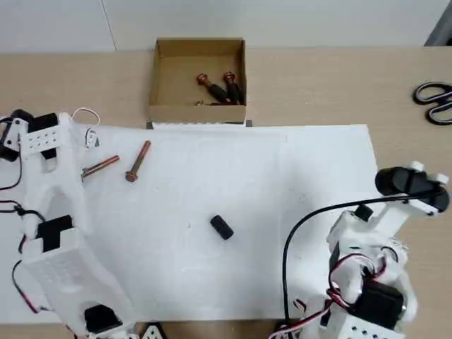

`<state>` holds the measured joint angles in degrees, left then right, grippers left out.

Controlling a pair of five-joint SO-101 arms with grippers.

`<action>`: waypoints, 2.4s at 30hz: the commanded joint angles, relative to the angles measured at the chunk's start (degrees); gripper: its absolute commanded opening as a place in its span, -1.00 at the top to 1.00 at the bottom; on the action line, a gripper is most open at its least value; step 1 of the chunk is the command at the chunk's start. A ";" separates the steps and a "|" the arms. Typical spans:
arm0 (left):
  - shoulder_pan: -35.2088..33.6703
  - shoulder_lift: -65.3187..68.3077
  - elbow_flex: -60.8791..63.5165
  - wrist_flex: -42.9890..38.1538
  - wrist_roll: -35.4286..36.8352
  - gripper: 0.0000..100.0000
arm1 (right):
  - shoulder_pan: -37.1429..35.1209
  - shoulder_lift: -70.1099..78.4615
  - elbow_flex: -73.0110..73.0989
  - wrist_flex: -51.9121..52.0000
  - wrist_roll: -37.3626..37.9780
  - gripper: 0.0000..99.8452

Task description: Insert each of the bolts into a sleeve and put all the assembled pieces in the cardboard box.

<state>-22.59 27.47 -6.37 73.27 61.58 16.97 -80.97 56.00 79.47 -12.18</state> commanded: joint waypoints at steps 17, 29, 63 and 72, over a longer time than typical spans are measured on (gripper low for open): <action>5.89 -13.10 -0.40 7.65 0.18 0.68 | 0.13 -0.48 -0.62 0.13 0.88 0.99; 5.54 -7.38 -0.31 10.90 0.26 0.68 | 0.13 -3.74 -0.62 1.01 1.05 0.99; 5.63 -3.08 -12.53 10.90 1.41 0.68 | 0.13 -9.54 -0.26 4.62 4.31 0.99; 3.87 -2.20 -15.69 12.48 1.41 0.68 | 0.13 -9.45 -0.18 4.62 4.31 0.99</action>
<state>-17.67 25.45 -19.91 85.32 62.73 16.97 -90.64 56.18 84.22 -8.48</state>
